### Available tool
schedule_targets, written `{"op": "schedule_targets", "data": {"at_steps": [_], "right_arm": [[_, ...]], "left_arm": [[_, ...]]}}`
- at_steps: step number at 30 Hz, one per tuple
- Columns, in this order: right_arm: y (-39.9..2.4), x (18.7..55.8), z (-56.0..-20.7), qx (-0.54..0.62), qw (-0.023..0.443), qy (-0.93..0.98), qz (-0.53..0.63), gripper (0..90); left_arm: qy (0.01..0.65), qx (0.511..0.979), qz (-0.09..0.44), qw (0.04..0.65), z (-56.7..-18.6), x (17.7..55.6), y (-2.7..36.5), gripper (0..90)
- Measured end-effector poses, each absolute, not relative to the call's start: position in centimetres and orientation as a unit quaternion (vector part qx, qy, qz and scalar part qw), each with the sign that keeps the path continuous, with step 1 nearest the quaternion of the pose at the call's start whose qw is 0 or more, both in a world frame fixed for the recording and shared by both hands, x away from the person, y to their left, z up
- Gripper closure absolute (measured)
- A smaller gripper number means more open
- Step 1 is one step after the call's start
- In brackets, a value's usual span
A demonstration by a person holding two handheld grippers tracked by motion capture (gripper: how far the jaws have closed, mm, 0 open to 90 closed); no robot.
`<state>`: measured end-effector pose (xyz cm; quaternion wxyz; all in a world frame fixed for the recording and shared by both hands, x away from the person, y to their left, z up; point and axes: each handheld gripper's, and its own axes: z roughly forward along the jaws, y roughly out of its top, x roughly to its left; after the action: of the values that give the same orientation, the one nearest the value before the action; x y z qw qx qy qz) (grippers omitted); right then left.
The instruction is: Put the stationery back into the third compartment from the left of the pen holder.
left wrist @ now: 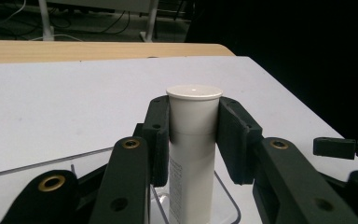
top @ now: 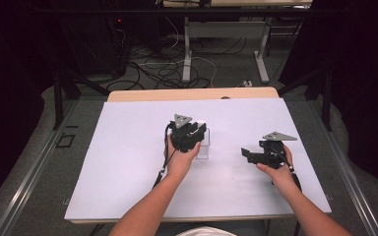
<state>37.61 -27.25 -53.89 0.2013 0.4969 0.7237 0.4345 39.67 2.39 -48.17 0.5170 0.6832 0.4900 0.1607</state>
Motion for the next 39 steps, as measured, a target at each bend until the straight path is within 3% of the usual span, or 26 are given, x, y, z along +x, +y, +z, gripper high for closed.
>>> {"op": "schedule_targets", "data": {"at_steps": [23, 39], "right_arm": [[-27.2, 37.5, -53.8, 0.497, 0.202, 0.723, 0.435, 15.2], [-27.2, 37.5, -53.8, 0.500, 0.202, 0.721, 0.435, 15.2]], "left_arm": [[0.472, 0.674, 0.200, 0.532, -45.2, 38.3, 6.4, 35.4], [0.460, 0.679, 0.242, 0.518, -44.0, 37.7, 12.7, 23.6]]}}
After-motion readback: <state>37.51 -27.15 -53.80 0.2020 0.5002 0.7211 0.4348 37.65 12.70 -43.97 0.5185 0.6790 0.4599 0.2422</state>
